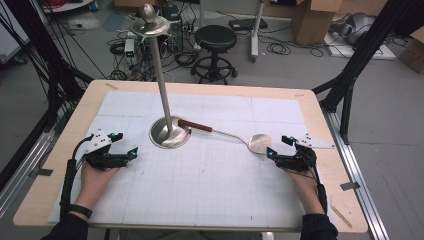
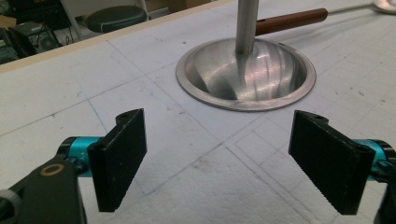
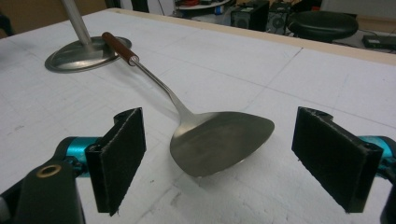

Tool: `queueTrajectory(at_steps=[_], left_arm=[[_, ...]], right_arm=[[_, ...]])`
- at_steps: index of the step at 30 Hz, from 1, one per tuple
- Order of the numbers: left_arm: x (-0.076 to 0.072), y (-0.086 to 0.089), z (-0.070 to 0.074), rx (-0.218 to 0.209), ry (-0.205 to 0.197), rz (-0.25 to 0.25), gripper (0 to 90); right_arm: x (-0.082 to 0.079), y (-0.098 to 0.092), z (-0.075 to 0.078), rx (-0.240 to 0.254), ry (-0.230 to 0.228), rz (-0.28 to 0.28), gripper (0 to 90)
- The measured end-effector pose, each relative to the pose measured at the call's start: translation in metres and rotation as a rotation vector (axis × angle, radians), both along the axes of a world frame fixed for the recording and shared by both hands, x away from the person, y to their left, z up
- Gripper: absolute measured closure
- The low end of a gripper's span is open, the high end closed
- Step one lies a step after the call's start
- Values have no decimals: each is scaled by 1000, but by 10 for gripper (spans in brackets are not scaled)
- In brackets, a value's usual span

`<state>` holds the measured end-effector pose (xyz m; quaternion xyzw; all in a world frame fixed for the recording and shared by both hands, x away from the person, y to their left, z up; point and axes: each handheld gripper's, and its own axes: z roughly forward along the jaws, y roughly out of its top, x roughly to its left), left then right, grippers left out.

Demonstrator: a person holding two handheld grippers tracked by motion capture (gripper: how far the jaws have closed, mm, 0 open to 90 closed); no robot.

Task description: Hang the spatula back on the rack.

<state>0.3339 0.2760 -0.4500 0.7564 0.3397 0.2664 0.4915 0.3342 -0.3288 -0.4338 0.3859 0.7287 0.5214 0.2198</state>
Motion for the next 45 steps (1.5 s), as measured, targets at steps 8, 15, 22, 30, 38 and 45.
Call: queueTrajectory(at_steps=[8,15,22,30,38,45], left_arm=[[1,4,0,-35,13,10,179],[1,2,0,-20,10,8,179],[1,3,0,-24,10,9,179],[1,2,0,-22,9,9,179],[1,1,0,-13,6,6,179],[1,1,0,-13,5,4,179]], right_arm=[[8,5,7,-18,-1,41,171],[23,21,16,-65,24,102,171],[43,40,21,-108,44,145,171],[68,75,23,-176,102,211,173],[87,103,19,-244,150,247,184],[98,127,16,-339,179,280,239]])
